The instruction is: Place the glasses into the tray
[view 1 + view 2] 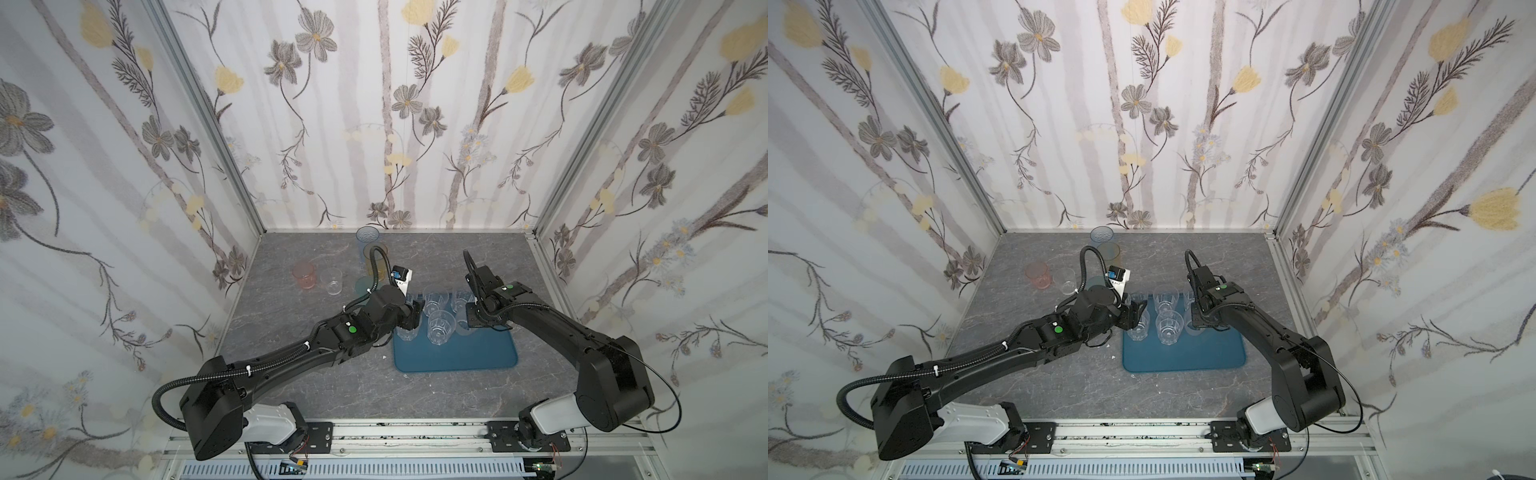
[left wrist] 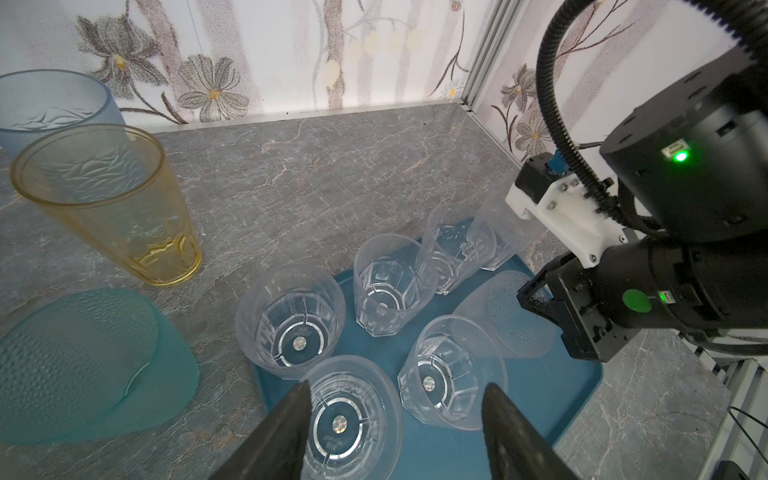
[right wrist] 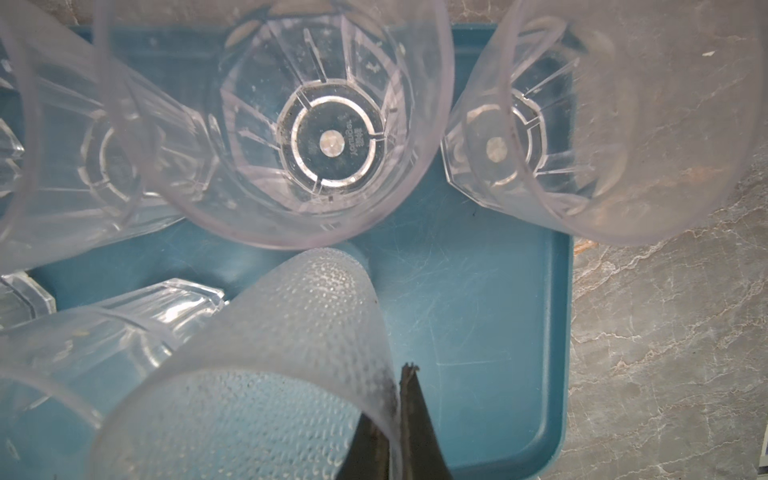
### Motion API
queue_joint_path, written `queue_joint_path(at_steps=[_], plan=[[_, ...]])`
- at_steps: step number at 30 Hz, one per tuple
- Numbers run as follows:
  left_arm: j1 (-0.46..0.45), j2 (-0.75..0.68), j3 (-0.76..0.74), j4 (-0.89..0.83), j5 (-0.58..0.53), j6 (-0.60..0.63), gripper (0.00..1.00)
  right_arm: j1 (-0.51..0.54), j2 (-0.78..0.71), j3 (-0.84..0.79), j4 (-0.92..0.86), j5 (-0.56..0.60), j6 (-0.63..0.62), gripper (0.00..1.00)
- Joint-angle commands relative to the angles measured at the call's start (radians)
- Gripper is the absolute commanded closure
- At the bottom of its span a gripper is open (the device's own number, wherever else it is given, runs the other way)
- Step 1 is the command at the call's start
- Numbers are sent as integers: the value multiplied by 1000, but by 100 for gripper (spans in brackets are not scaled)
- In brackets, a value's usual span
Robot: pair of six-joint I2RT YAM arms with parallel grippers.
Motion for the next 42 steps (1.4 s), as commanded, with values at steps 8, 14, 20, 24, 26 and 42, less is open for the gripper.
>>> queue_joint_path(at_steps=[8, 14, 20, 24, 26, 42], plan=[[0, 15, 10, 30, 0, 10, 33, -3, 4, 18, -8, 57, -2, 81], [1, 27, 20, 30, 0, 7, 33, -2, -8, 27, -16, 63, 2, 74], [0, 18, 25, 28, -41, 1, 32, 0, -46, 73, -49, 69, 16, 66], [5, 4, 31, 25, -60, -16, 30, 3, -110, 119, -61, 64, 43, 62], [22, -7, 35, 11, -51, -20, 29, 11, -151, 130, -40, 40, 65, 62], [624, -142, -36, -245, 135, -57, 40, 65, -259, 5, 226, -228, 207, 55]])
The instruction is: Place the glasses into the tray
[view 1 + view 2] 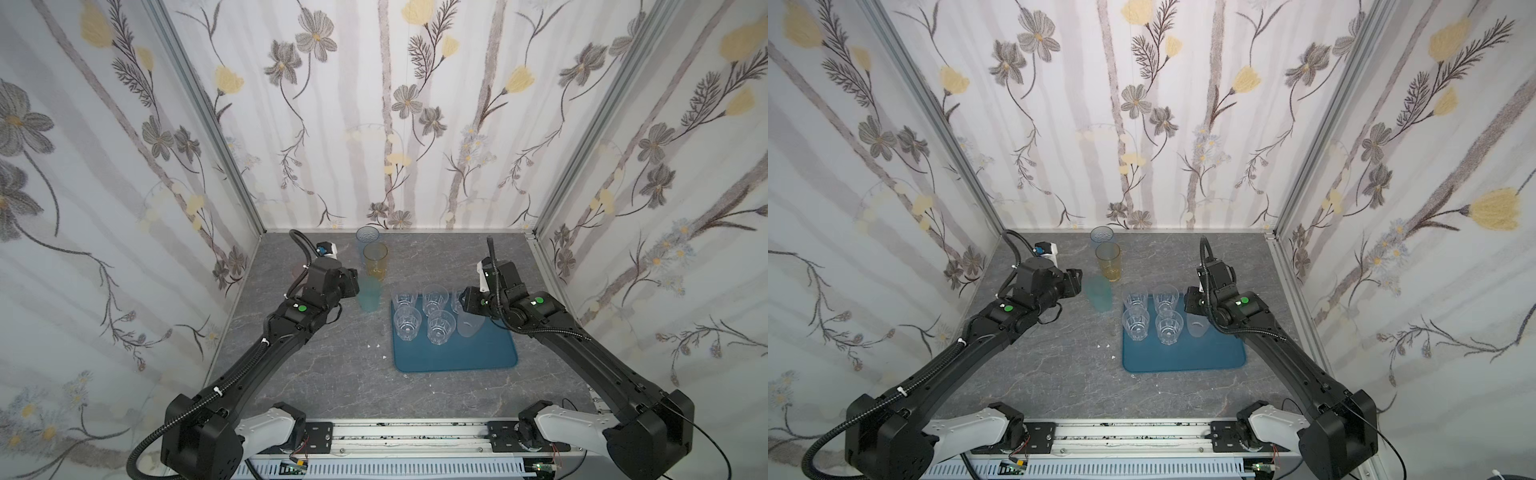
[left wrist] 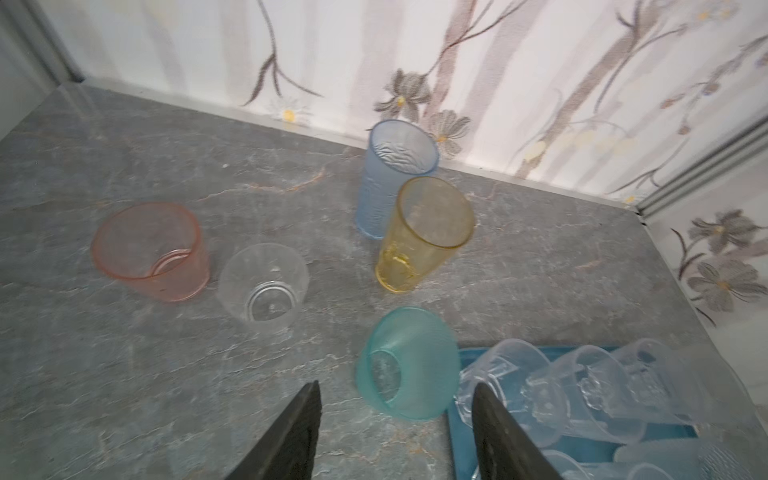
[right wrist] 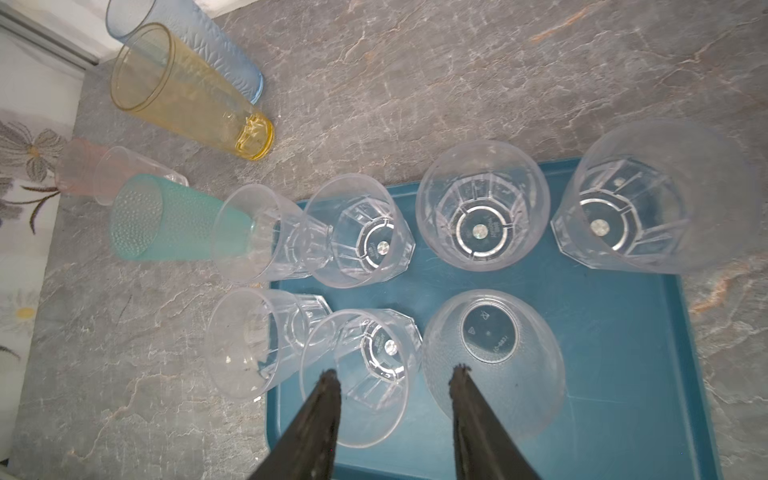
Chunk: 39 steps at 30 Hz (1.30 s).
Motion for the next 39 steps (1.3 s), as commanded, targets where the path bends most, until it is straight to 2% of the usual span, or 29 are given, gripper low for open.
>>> queue_joint_path(at_steps=[1, 6, 10, 15, 19, 24, 27, 34, 37, 39], plan=[[103, 14, -21, -50, 85, 3, 40, 12, 15, -1, 75, -28, 23, 55], [230, 116, -3, -36, 160, -13, 41, 49, 41, 0, 93, -25, 31, 55], [257, 203, 23, -10, 172, -7, 41, 82, 64, 3, 106, -23, 33, 53], [260, 293, 45, 29, 115, 2, 41, 132, 94, 13, 113, -21, 30, 37], [263, 353, 70, 56, 110, -4, 42, 151, 124, 33, 137, -22, 24, 32], [282, 406, 105, 60, 89, 2, 44, 172, 224, 156, 179, -46, 19, 33], [291, 439, 126, 60, 98, 4, 46, 193, 337, 262, 193, -52, 12, 33], [293, 483, 154, 62, 118, 3, 49, 270, 522, 420, 316, -155, 41, 32], [293, 491, 151, 63, 130, 0, 50, 303, 564, 467, 323, -134, 48, 22], [293, 492, 148, 65, 131, 1, 51, 317, 581, 500, 283, -75, 49, 12]])
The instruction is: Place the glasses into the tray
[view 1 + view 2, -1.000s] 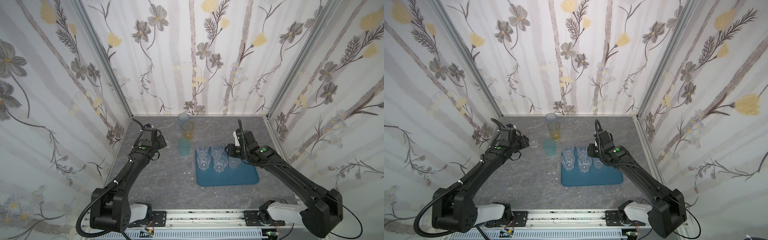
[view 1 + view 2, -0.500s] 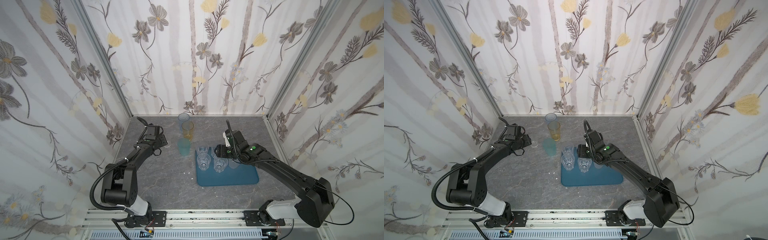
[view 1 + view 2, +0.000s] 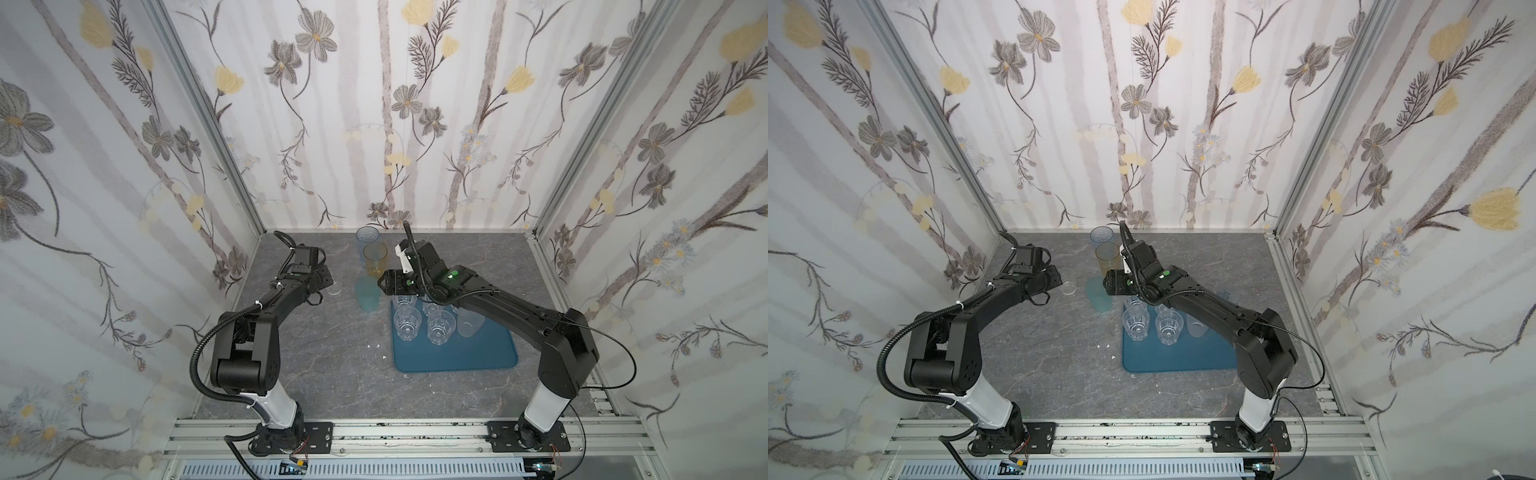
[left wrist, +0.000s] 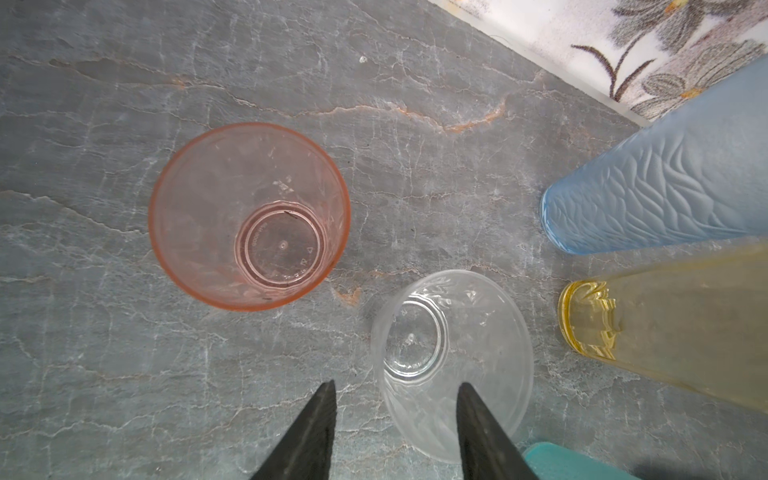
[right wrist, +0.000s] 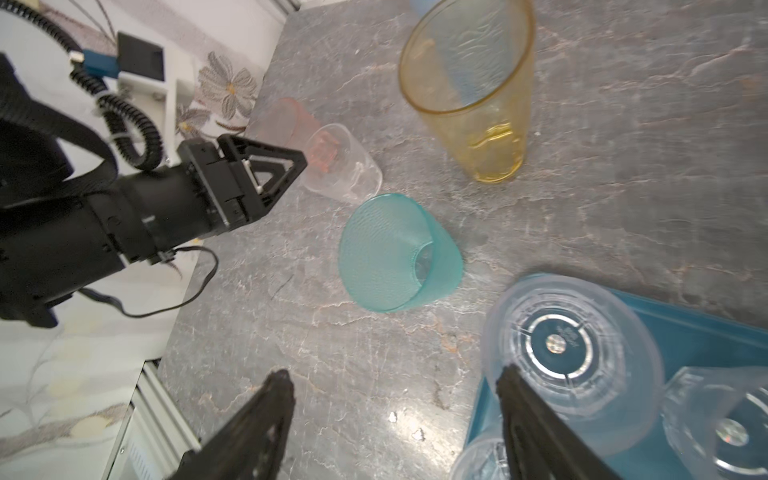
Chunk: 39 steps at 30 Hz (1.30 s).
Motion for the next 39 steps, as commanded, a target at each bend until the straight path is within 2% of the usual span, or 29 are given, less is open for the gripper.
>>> queue_joint_path(at_steps=[1, 2, 6, 7, 9, 10, 11, 12, 14, 15, 18, 28, 36, 39], plan=[[-1, 3, 1, 16, 5, 1, 51, 15, 24, 52, 8, 83, 13, 6], [0, 5, 0, 16, 6, 2, 51, 18, 32, 71, -28, 126, 15, 1], [-2, 17, -3, 20, 14, 1, 52, 31, 25, 116, -144, 351, -7, 0], [-1, 20, -5, 21, 15, 0, 52, 46, 12, 120, -163, 435, -6, 0], [-4, 26, -7, 22, 18, -1, 53, 86, -25, 112, -186, 679, 11, 0], [-5, 27, -11, 24, 19, 0, 54, 88, -33, 105, -194, 739, 24, 0], [-4, 28, -13, 24, 16, 0, 54, 75, -35, 102, -199, 720, 17, 0], [-5, 28, -15, 25, 15, 2, 55, 45, -27, 106, -188, 601, -25, 0], [-4, 30, -17, 27, 15, 2, 56, -29, -2, 125, -205, 402, -32, 0], [-4, 30, -18, 27, 16, 2, 57, -34, -3, 114, -192, 370, -38, 0], [-5, 30, -22, 28, 14, 1, 61, -14, -21, 87, -166, 401, -39, 1], [-6, 9, -48, 30, 22, -4, 83, 3, -51, 28, -94, 295, -12, 10], [-6, -107, -103, 25, 13, -19, 99, 6, -65, 18, -98, 258, -12, 10], [-8, -174, -119, 8, 22, -30, 100, 8, -80, 15, -108, 251, -5, 9]])
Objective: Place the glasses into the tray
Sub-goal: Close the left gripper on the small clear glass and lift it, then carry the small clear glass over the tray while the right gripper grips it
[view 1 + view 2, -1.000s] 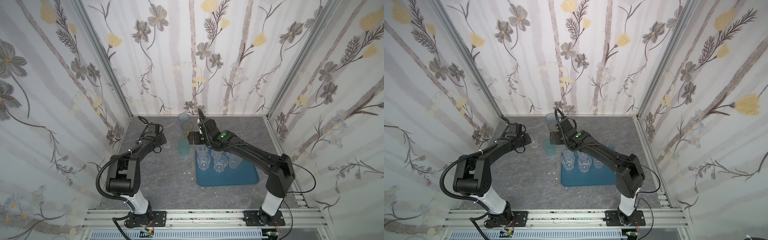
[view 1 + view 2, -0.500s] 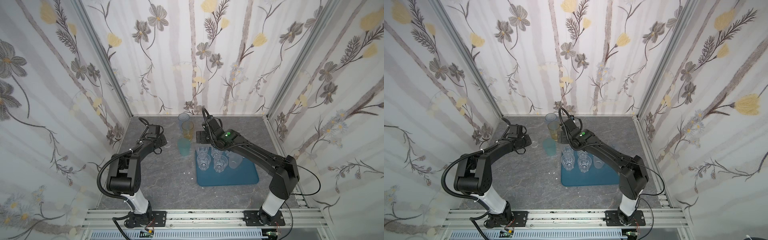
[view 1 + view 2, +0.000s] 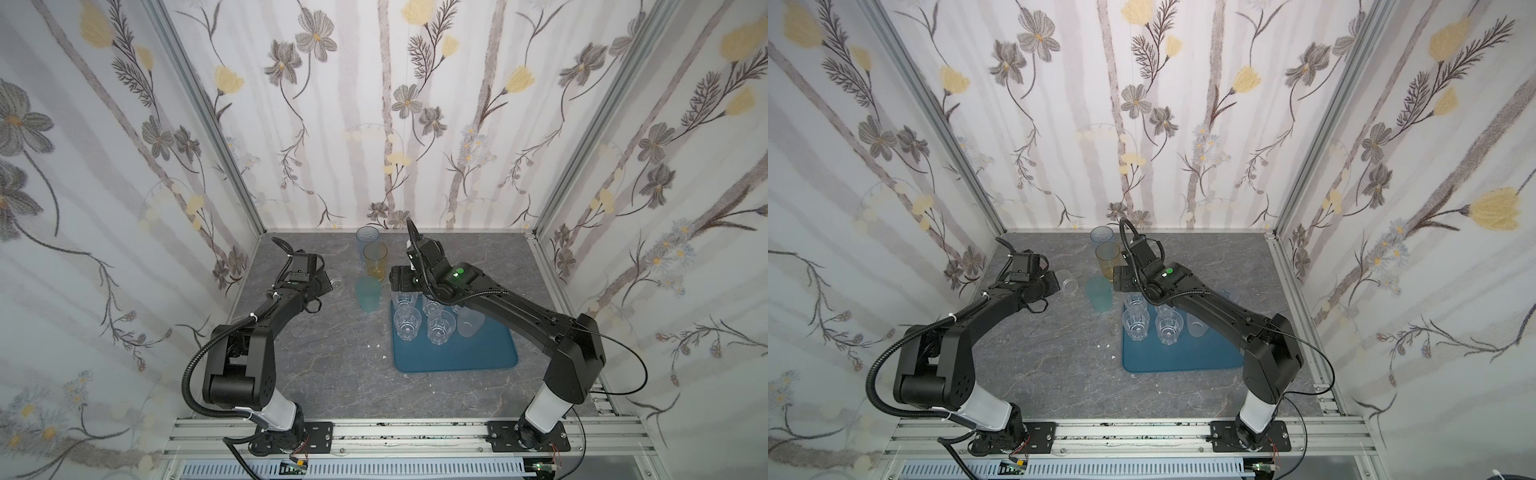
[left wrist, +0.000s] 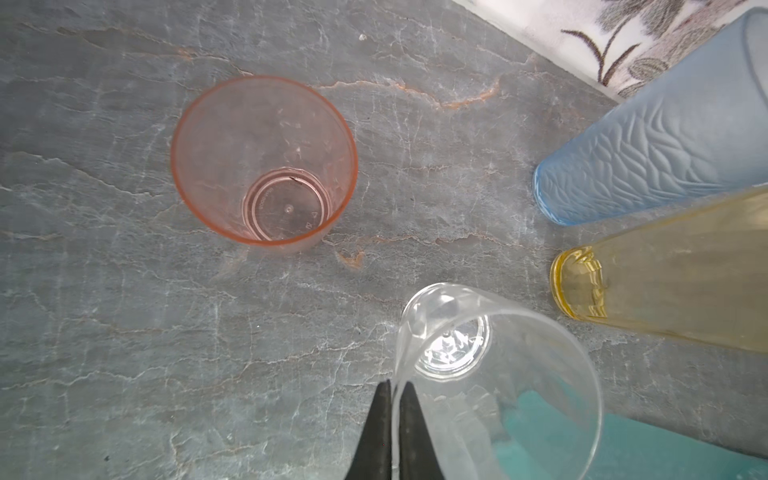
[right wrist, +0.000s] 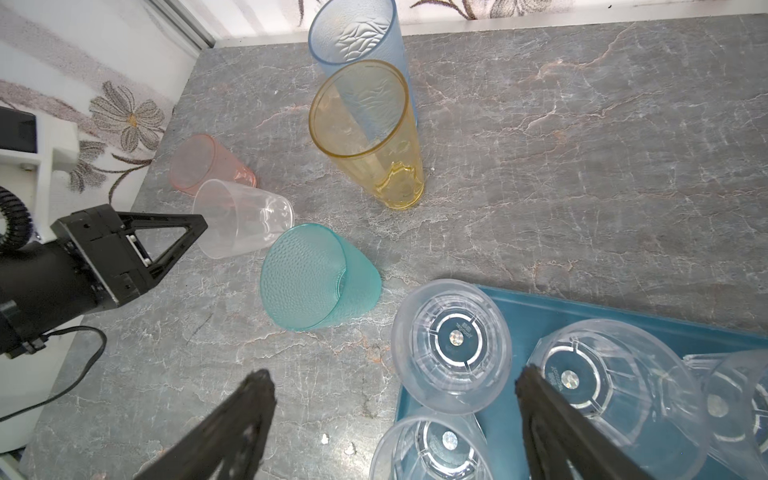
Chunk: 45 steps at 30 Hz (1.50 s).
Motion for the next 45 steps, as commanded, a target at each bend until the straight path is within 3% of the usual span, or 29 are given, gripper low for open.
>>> queue_joint_path(at_steps=[1, 8, 12, 19, 27, 30, 39, 45], plan=[[-6, -74, -15, -13, -3, -26, 100, 4, -30, -2, 26, -22, 24, 9], [-99, -321, 25, -166, -153, -37, 100, 15, -127, -25, 9, -9, 23, 9], [-250, -372, 98, -241, -232, -67, 100, 16, -190, -53, -8, 21, 26, 10], [-577, -218, 250, -249, -276, -151, 100, 18, -355, -156, -44, 89, 64, 12], [-773, 30, 456, -236, -220, -169, 100, 17, -492, -301, -79, 168, 103, 16], [-802, 77, 498, -235, -201, -166, 100, 1, -523, -346, -90, 207, 111, 24], [-874, 160, 576, -233, -167, -179, 100, -84, -539, -403, -110, 210, 87, 61], [-903, 201, 620, -232, -142, -182, 100, -114, -526, -421, -162, 256, 86, 75]])
